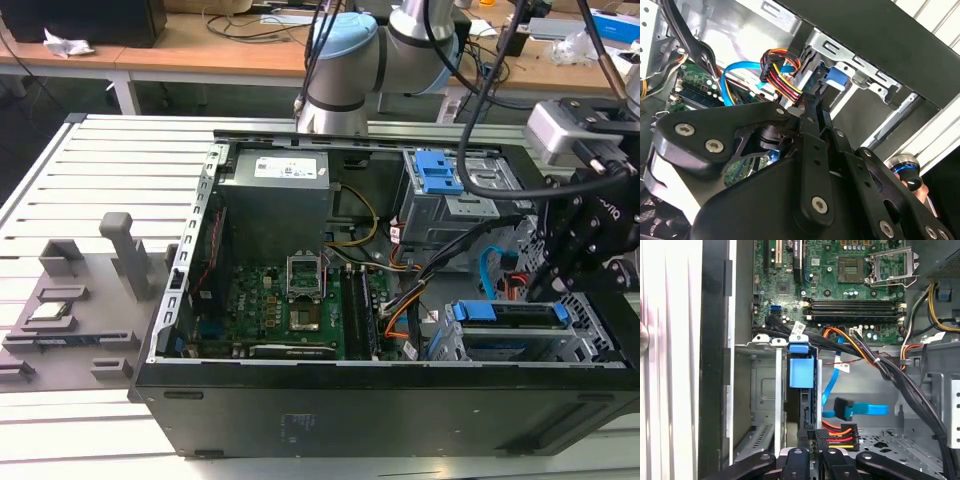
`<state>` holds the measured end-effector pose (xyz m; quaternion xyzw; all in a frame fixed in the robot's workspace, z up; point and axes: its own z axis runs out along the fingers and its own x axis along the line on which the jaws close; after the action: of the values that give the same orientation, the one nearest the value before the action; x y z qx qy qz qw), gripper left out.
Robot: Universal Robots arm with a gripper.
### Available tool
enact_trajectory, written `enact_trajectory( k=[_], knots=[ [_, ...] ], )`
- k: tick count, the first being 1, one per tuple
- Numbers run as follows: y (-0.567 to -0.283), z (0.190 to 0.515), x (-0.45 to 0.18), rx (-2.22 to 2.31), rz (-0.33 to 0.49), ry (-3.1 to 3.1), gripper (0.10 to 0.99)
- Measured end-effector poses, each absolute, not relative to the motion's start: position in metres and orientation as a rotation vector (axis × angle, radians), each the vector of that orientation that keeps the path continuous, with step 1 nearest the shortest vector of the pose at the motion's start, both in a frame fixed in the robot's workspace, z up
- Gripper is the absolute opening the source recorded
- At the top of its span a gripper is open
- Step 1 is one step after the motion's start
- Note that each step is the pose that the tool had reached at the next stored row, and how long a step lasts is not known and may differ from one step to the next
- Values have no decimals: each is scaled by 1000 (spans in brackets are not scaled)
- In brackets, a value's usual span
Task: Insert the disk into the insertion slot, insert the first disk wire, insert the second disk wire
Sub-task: 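Insert the first disk wire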
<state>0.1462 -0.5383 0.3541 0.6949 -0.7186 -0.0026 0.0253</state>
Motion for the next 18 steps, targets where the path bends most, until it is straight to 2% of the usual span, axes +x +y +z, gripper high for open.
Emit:
enact_trajectory(
  k=[18],
  knots=[
    [-537, 339, 150, 2138, -9, -2231, 165]
  ],
)
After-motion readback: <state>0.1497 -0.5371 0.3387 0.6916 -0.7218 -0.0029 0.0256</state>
